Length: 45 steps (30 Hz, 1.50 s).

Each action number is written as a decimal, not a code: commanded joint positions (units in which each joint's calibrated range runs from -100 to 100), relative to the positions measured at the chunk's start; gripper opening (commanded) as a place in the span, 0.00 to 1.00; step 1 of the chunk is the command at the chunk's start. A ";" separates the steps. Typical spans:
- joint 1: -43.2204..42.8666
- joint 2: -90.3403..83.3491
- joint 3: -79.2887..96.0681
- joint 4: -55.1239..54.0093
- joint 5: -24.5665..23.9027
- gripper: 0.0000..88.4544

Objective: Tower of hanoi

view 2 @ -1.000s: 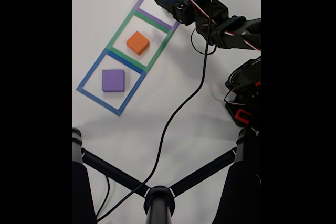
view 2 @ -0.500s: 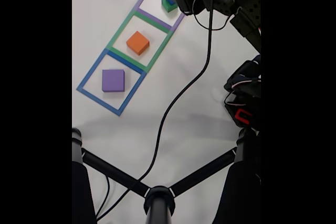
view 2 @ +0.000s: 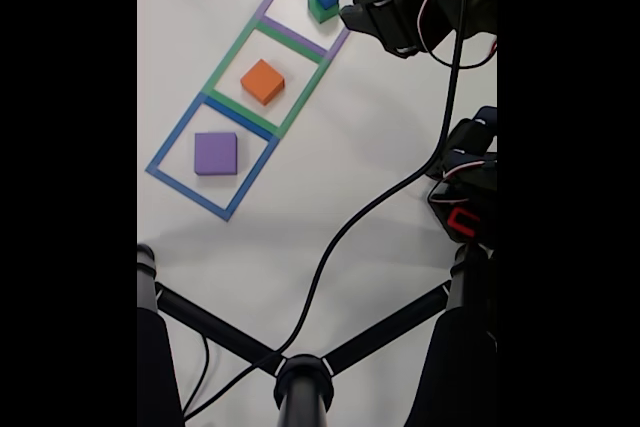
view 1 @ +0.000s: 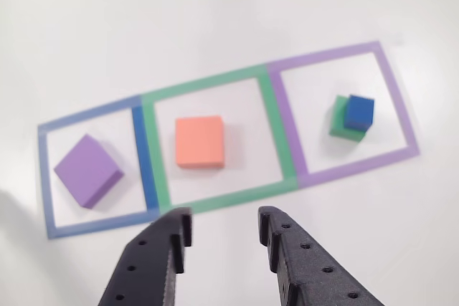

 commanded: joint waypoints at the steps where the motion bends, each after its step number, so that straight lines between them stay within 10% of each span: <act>1: -0.17 -3.02 4.92 -4.56 4.38 0.19; 11: 0.89 -8.15 28.46 -24.71 16.70 0.30; 45: -0.25 27.75 80.16 -130.99 21.48 0.47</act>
